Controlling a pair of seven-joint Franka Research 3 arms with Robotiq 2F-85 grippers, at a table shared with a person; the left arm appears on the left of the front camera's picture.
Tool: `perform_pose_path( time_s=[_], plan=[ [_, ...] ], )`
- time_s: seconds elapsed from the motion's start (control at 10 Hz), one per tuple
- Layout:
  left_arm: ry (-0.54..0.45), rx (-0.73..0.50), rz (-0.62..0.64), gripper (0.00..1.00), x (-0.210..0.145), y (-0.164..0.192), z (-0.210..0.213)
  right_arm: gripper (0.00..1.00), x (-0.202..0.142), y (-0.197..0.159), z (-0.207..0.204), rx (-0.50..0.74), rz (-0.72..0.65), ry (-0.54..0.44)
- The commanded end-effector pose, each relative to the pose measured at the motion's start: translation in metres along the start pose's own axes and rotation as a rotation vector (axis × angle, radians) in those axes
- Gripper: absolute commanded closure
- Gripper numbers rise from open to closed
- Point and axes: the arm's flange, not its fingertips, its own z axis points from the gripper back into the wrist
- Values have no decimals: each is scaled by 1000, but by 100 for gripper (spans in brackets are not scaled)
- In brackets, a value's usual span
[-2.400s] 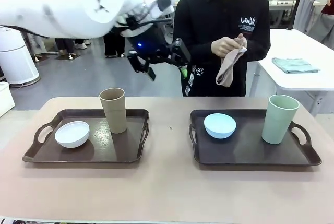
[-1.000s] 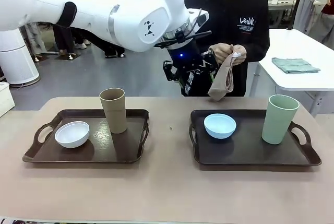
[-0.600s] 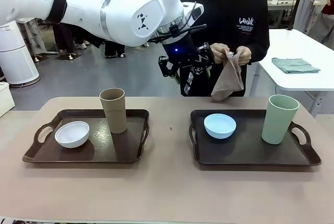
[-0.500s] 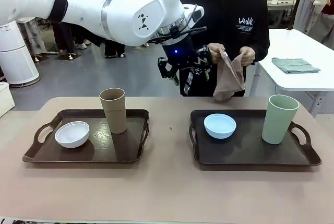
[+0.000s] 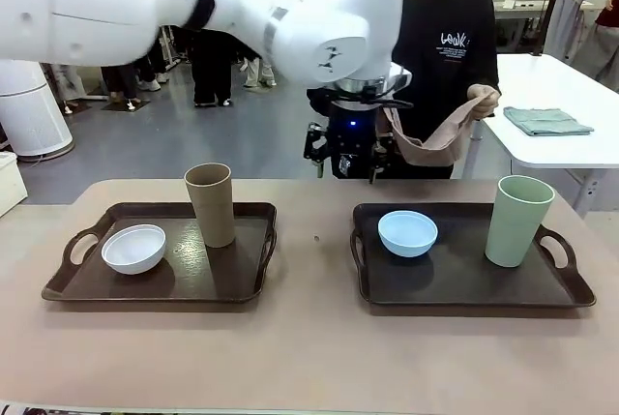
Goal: Set up a tray with a mat and arrange the tableware.
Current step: Pick up the Picnic Bowl and Reusable plastic cup from the Handle tray in front of the human's position and hold them in the air.
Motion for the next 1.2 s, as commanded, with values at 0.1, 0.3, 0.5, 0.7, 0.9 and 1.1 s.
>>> perform_pose_path(
  time_s=[0.1,0.3,0.5,0.7,0.9,1.1],
  plan=[
    [0,0,0,0,0,0,0,0,0,0,0,0,0,0],
    [0,0,0,0,0,0,0,0,0,0,0,0,0,0],
    [0,0,0,0,0,0,0,0,0,0,0,0,0,0],
    [29,-37,-3,0,15,-5,-9,0,-5,0,-20,92,3,8],
    [18,-117,80,0,25,-14,-13,0,-7,4,-60,239,5,-5],
    [16,-140,126,0,26,-30,-28,0,-9,14,-92,319,-9,-23]
  ],
)
